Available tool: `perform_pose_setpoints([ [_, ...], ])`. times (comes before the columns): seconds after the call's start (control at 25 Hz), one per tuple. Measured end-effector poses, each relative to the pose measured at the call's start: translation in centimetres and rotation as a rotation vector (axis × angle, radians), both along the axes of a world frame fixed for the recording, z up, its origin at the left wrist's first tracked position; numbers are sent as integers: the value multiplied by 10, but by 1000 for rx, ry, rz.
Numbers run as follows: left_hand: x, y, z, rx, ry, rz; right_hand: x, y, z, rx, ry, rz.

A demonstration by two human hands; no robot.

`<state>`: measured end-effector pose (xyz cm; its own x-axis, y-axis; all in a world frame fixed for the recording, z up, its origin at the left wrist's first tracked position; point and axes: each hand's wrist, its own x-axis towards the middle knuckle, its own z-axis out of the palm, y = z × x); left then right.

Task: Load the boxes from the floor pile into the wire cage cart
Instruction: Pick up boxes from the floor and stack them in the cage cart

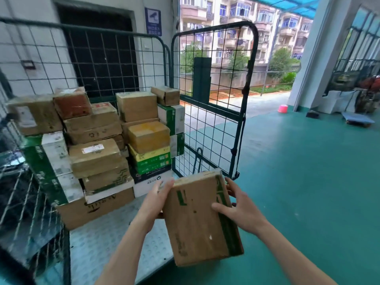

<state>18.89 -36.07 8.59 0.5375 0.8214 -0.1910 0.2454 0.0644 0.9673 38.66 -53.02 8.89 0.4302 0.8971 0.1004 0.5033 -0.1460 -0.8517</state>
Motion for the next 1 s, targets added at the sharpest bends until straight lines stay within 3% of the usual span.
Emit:
perform_pose_setpoints([
  [0.36, 19, 87, 18, 47, -28, 332, 44, 124, -8, 61, 0, 139],
  [0.76, 21, 246, 7, 42, -123, 414, 59, 309, 5, 59, -37, 196],
  [1.0, 39, 348, 19, -161, -258, 387, 69, 406, 25, 91, -67, 170],
])
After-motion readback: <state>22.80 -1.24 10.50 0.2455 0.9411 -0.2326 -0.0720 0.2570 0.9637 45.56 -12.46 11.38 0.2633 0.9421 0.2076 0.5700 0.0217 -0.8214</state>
